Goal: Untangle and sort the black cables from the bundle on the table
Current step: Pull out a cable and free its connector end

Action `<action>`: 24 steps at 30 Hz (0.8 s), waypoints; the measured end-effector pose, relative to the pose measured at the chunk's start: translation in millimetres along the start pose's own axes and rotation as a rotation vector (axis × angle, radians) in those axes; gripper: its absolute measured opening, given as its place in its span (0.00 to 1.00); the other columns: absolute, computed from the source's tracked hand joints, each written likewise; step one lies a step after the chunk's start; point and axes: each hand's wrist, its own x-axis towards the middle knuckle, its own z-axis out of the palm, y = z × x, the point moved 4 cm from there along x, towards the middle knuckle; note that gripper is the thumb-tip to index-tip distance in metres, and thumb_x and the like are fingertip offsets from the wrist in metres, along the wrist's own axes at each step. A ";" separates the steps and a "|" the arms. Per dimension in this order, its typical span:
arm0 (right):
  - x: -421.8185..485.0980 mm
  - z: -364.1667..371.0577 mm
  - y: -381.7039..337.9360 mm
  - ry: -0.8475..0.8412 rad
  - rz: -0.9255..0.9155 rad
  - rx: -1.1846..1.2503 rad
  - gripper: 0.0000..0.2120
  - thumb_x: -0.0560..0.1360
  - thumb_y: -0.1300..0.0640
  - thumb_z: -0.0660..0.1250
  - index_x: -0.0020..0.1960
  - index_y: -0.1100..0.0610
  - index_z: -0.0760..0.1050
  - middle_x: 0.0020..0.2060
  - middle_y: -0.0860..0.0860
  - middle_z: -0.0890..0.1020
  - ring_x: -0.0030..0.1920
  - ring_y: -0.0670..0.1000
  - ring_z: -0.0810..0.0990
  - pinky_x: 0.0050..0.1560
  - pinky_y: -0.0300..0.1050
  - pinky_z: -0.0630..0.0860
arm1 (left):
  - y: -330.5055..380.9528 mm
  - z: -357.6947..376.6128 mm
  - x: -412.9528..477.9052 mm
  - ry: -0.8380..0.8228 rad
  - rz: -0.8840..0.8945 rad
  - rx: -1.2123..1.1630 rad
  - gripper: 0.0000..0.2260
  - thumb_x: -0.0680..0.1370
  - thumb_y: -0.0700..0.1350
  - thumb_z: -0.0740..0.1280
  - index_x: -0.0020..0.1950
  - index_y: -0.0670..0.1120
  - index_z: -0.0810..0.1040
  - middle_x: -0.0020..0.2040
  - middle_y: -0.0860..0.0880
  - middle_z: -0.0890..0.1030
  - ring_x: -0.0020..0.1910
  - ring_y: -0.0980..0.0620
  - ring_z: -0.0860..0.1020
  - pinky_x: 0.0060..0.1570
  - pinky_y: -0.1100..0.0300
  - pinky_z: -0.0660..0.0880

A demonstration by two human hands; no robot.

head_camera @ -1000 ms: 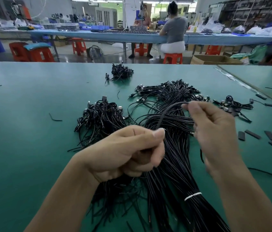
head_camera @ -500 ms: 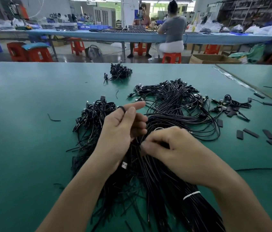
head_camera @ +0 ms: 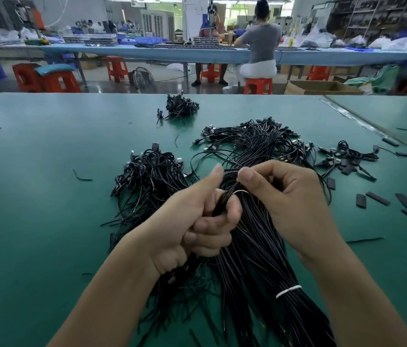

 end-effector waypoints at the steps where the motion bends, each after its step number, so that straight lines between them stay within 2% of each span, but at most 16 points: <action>1: -0.1 1.2 1.1 -0.009 0.013 -0.015 0.14 0.69 0.43 0.70 0.38 0.54 0.82 0.25 0.49 0.74 0.29 0.44 0.67 0.27 0.40 0.65 | 1.8 2.1 -1.2 -0.035 -0.002 -0.012 0.24 0.80 0.62 0.57 0.34 0.47 0.77 0.19 0.56 0.62 0.17 0.62 0.59 0.18 0.70 0.57; 4: -1.6 5.1 2.7 -0.095 0.079 -0.024 0.14 0.71 0.40 0.67 0.36 0.49 0.83 0.24 0.50 0.67 0.25 0.44 0.61 0.24 0.38 0.58 | 9.7 4.3 -1.4 -0.075 0.127 -0.130 0.18 0.80 0.54 0.60 0.36 0.47 0.79 0.21 0.56 0.66 0.17 0.63 0.63 0.17 0.70 0.61; 6: -3.0 11.0 3.5 -0.215 0.108 -0.102 0.14 0.74 0.41 0.66 0.34 0.46 0.81 0.24 0.47 0.67 0.25 0.44 0.61 0.25 0.38 0.58 | 17.6 0.4 -0.6 0.002 0.299 -0.239 0.17 0.80 0.52 0.60 0.43 0.44 0.84 0.25 0.55 0.73 0.21 0.62 0.69 0.20 0.70 0.67; 8: -5.9 17.5 3.6 -0.340 0.100 -0.225 0.15 0.78 0.46 0.66 0.35 0.47 0.80 0.24 0.46 0.69 0.25 0.45 0.63 0.26 0.43 0.61 | 22.4 -6.4 1.6 0.114 0.447 -0.325 0.18 0.80 0.51 0.60 0.49 0.43 0.87 0.35 0.51 0.82 0.30 0.58 0.80 0.28 0.67 0.76; 10: -8.7 21.5 -0.7 -0.423 0.060 -0.349 0.14 0.80 0.48 0.64 0.40 0.52 0.81 0.26 0.50 0.75 0.27 0.53 0.70 0.29 0.51 0.70 | 23.0 -14.7 3.1 0.223 0.551 -0.363 0.18 0.79 0.51 0.60 0.52 0.42 0.86 0.47 0.45 0.86 0.45 0.51 0.86 0.41 0.61 0.82; 11: -9.9 21.9 -3.9 -0.447 0.028 -0.397 0.14 0.80 0.48 0.63 0.42 0.55 0.80 0.28 0.53 0.78 0.31 0.57 0.74 0.33 0.53 0.74 | 22.3 -19.7 4.0 0.293 0.593 -0.329 0.18 0.78 0.51 0.61 0.53 0.41 0.85 0.51 0.44 0.86 0.51 0.49 0.85 0.47 0.59 0.82; 13: -11.3 20.7 -10.0 -0.454 -0.028 -0.418 0.15 0.80 0.48 0.63 0.43 0.56 0.80 0.31 0.53 0.81 0.33 0.55 0.77 0.36 0.52 0.76 | 20.3 -27.7 2.7 0.488 0.632 -0.106 0.17 0.78 0.52 0.61 0.56 0.42 0.82 0.53 0.44 0.86 0.55 0.48 0.84 0.52 0.58 0.81; 15: -9.8 17.0 -16.2 -0.386 -0.079 -0.376 0.13 0.79 0.48 0.64 0.41 0.52 0.81 0.30 0.48 0.80 0.30 0.48 0.77 0.34 0.45 0.76 | 17.0 -25.5 0.7 0.621 0.544 0.259 0.15 0.81 0.52 0.60 0.52 0.47 0.84 0.47 0.48 0.87 0.50 0.52 0.85 0.47 0.64 0.80; 17: -6.5 11.9 -19.2 -0.287 -0.103 -0.295 0.10 0.78 0.50 0.67 0.39 0.49 0.80 0.31 0.45 0.81 0.31 0.44 0.78 0.34 0.42 0.75 | 9.2 -14.3 4.3 0.508 0.358 0.418 0.19 0.83 0.51 0.59 0.42 0.47 0.86 0.38 0.47 0.86 0.39 0.53 0.85 0.37 0.66 0.79; 19: -3.8 7.3 -18.4 -0.228 -0.085 -0.139 0.08 0.77 0.53 0.71 0.39 0.52 0.80 0.30 0.48 0.81 0.30 0.44 0.79 0.33 0.41 0.74 | 4.5 -3.6 5.3 0.343 0.204 0.333 0.21 0.81 0.52 0.60 0.37 0.44 0.85 0.31 0.44 0.82 0.30 0.50 0.82 0.30 0.63 0.77; 21: -0.7 0.6 -15.5 -0.132 -0.084 -0.072 0.09 0.73 0.51 0.73 0.39 0.55 0.81 0.29 0.56 0.79 0.30 0.45 0.76 0.31 0.45 0.72 | 4.1 -1.4 2.6 0.271 0.132 0.269 0.22 0.79 0.55 0.60 0.32 0.46 0.83 0.22 0.50 0.71 0.20 0.54 0.71 0.21 0.66 0.67; 23: 1.8 -4.6 -10.3 -0.038 -0.071 -0.057 0.11 0.70 0.46 0.72 0.40 0.55 0.81 0.31 0.59 0.78 0.31 0.48 0.71 0.32 0.47 0.69 | 8.2 -0.6 -0.6 0.176 0.113 0.169 0.22 0.80 0.55 0.60 0.31 0.46 0.80 0.20 0.55 0.63 0.18 0.58 0.63 0.19 0.67 0.58; 24: 2.3 -4.8 -7.3 -0.021 -0.049 -0.047 0.12 0.69 0.45 0.71 0.40 0.54 0.81 0.30 0.56 0.78 0.31 0.48 0.71 0.32 0.46 0.67 | 11.5 0.3 -2.5 0.127 0.121 0.091 0.21 0.80 0.55 0.61 0.31 0.47 0.78 0.20 0.56 0.62 0.18 0.60 0.61 0.19 0.67 0.57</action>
